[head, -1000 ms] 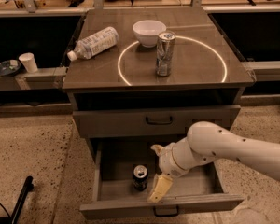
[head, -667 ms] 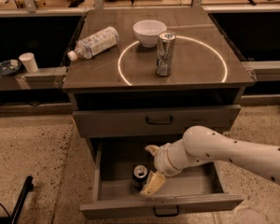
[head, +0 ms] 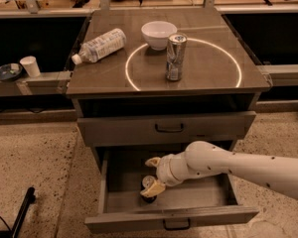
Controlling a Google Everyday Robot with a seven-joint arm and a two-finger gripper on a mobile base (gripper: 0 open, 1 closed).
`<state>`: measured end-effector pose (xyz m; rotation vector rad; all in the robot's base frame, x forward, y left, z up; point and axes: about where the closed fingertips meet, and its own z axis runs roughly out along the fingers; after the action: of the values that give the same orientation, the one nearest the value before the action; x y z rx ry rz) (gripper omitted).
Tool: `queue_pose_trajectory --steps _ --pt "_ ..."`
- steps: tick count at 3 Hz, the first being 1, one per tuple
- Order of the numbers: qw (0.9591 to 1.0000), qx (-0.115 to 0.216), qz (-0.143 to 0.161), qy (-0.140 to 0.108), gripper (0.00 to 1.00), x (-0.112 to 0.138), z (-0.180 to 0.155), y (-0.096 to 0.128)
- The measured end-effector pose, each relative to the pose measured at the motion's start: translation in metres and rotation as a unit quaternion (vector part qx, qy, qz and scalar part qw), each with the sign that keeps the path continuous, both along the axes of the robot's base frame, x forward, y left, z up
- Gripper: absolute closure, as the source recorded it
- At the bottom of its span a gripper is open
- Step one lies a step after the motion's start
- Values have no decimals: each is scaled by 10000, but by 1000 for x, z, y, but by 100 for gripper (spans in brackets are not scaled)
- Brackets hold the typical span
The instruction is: Pick pepsi can from middle drawer and place on counter
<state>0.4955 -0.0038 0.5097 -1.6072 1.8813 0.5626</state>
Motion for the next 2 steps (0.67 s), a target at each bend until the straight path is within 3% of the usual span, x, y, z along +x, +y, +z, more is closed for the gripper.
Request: queue_pose_trajectory --steps 2 --pt "9997 131 24 214 27 5 -50 10"
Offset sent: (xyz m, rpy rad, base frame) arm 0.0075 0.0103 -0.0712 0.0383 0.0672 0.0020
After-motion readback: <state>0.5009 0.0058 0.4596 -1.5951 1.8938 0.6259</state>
